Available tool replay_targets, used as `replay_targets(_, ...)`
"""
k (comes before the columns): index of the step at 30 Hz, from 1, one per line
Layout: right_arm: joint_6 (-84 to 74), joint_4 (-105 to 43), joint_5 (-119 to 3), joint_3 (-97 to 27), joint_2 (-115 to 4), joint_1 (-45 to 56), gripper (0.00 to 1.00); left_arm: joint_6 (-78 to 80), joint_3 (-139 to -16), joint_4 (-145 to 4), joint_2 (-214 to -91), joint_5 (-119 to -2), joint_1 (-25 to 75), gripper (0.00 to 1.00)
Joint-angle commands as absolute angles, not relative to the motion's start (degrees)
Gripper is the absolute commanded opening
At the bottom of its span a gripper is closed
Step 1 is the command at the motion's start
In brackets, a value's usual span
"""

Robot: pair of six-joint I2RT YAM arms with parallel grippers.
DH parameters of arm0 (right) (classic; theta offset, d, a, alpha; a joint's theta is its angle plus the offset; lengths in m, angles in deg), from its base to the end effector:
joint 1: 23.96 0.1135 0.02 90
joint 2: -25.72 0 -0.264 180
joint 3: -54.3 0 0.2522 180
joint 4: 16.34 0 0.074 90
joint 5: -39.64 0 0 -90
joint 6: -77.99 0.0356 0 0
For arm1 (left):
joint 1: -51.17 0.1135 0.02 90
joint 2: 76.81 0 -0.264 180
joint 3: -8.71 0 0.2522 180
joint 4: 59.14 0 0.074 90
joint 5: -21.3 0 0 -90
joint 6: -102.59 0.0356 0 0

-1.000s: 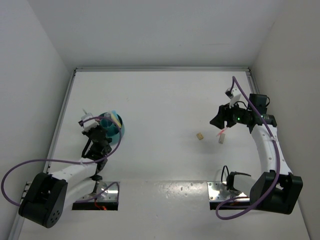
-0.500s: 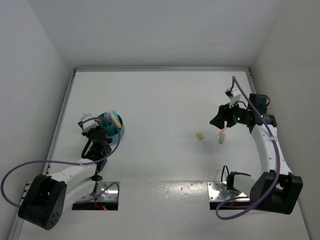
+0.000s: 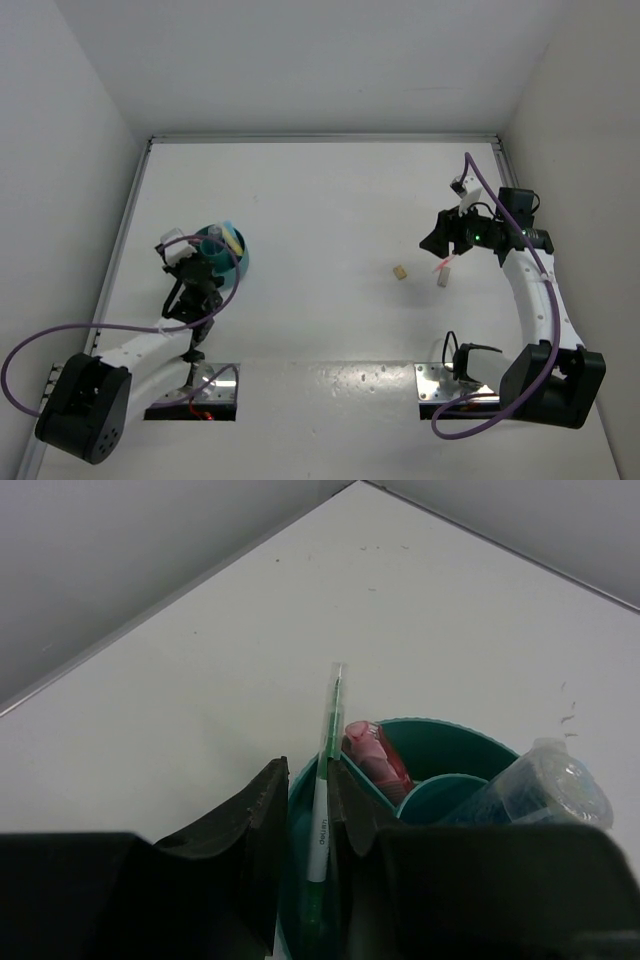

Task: Sort the stationery into containers
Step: Place the pen in the storage box, then pick up the pen from the center of the board.

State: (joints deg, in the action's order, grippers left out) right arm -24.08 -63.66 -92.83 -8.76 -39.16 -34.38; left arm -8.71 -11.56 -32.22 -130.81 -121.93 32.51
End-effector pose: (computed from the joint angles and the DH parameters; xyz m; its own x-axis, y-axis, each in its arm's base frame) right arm 0.2262 -0.0172 0.2687 -0.6644 -0.0346 -0.7465 -0.4499 0.8162 0.3626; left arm 0.1694 -0.0271 0.1757 0.0995 -0.2631 -0.9596 -0.5645 0.7793 -0.2722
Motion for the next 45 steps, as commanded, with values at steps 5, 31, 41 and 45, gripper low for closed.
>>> replay_targets(5,-25.3,-63.1,-94.6,-10.3,-38.5,-34.7,0.60,-11.9,-15.7,-43.4,-118.8,-124.0,31.8,0.28)
replay_targets(31,-13.2,-62.0,-55.4,-12.6,-48.3,-35.8,0.50,-3.7,-60.6,-95.8,-139.4,-69.7,16.8,0.70)
replay_targets(41,-5.9,-64.7,-57.0,-16.4,-62.6,-36.9,0.21,0.7,-53.2,-89.3,-126.8,-67.7,16.8,0.17)
replay_targets(45,-3.1,-65.3,-56.5,-20.1,-68.2,-38.1,0.49,0.2,-52.7,-89.3,-124.8,-67.6,16.8,0.58)
